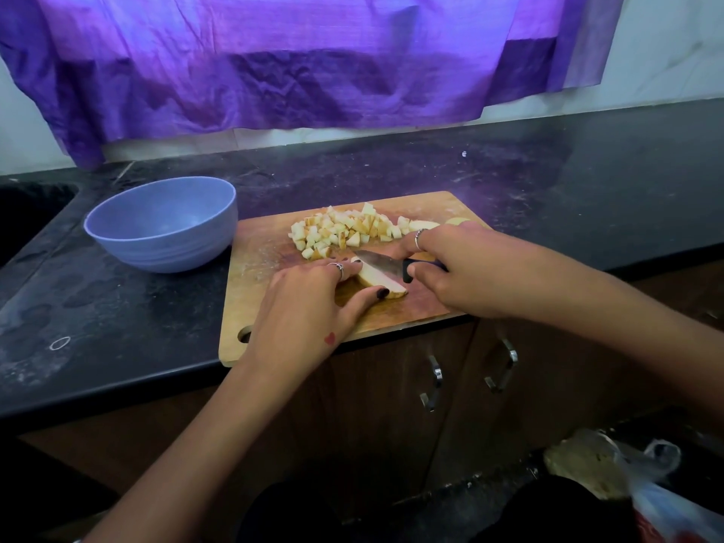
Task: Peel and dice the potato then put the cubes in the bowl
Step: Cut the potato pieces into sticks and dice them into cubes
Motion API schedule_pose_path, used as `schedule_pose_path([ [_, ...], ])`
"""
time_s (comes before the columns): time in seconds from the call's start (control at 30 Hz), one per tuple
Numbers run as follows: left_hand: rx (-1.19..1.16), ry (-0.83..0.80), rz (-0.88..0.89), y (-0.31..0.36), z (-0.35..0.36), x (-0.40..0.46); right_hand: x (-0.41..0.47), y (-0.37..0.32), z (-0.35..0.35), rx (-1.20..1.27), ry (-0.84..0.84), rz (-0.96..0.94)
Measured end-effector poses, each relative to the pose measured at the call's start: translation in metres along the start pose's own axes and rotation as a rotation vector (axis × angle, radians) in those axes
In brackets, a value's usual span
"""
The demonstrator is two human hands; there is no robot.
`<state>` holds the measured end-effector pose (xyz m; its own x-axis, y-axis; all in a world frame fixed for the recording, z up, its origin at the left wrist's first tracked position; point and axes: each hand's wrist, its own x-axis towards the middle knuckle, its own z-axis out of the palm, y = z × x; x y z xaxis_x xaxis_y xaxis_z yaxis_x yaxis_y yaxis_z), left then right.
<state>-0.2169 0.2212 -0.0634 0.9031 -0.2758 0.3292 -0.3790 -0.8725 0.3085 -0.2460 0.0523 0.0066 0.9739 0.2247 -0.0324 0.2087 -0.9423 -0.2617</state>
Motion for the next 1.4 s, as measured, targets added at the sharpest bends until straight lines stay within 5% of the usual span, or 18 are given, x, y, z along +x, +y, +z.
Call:
schedule_pose_path([
  [0.8,0.065,-0.054,-0.024,0.001,-0.003,0.003,0.024,-0.025,-0.031,-0.173,-0.134,0.014],
  [1.4,0.121,-0.056,-0.046,0.006,-0.004,0.002,-0.038,0.002,-0.027,-0.188,-0.120,-0.029],
])
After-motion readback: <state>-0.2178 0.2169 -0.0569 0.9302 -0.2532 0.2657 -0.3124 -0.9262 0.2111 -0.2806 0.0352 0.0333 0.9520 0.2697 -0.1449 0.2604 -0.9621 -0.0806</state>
